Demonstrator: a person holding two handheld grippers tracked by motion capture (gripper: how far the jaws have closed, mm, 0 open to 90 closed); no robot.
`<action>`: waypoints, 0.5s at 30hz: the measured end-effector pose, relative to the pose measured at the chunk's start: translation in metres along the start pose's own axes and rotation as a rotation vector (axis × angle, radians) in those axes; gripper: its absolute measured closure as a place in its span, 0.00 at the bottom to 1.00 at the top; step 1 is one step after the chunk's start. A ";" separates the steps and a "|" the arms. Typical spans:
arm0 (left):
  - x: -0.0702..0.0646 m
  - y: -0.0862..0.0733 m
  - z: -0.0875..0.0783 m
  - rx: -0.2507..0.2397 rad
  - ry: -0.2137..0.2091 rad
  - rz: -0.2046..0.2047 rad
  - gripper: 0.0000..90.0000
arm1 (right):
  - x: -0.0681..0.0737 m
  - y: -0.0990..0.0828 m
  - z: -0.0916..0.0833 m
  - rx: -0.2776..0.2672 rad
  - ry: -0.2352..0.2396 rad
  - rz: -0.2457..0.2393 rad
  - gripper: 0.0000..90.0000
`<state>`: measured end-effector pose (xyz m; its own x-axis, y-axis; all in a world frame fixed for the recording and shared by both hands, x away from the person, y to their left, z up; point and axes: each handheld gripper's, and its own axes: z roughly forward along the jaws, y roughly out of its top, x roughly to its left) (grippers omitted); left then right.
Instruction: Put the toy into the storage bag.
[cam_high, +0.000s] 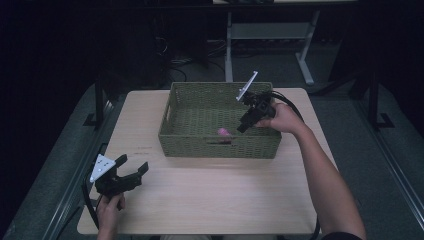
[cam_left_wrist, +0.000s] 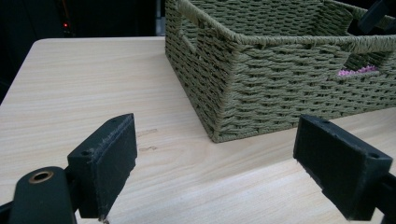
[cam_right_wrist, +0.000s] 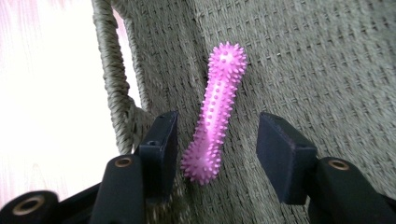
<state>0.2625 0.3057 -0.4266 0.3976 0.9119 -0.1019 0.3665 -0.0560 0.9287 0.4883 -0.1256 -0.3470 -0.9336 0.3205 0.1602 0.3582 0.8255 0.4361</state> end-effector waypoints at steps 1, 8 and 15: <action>0.000 0.000 0.000 0.000 -0.001 0.001 0.14 | 0.000 -0.001 -0.002 -0.003 0.000 0.000 0.51; 0.000 0.000 0.000 0.000 0.002 -0.002 0.14 | 0.004 -0.007 -0.015 -0.042 -0.008 0.015 0.47; 0.000 0.000 0.000 0.000 0.003 0.001 0.14 | 0.009 -0.012 -0.023 -0.061 -0.018 0.026 0.43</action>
<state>0.2624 0.3055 -0.4266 0.3958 0.9129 -0.0999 0.3662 -0.0571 0.9288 0.4750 -0.1430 -0.3304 -0.9234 0.3505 0.1567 0.3811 0.7872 0.4849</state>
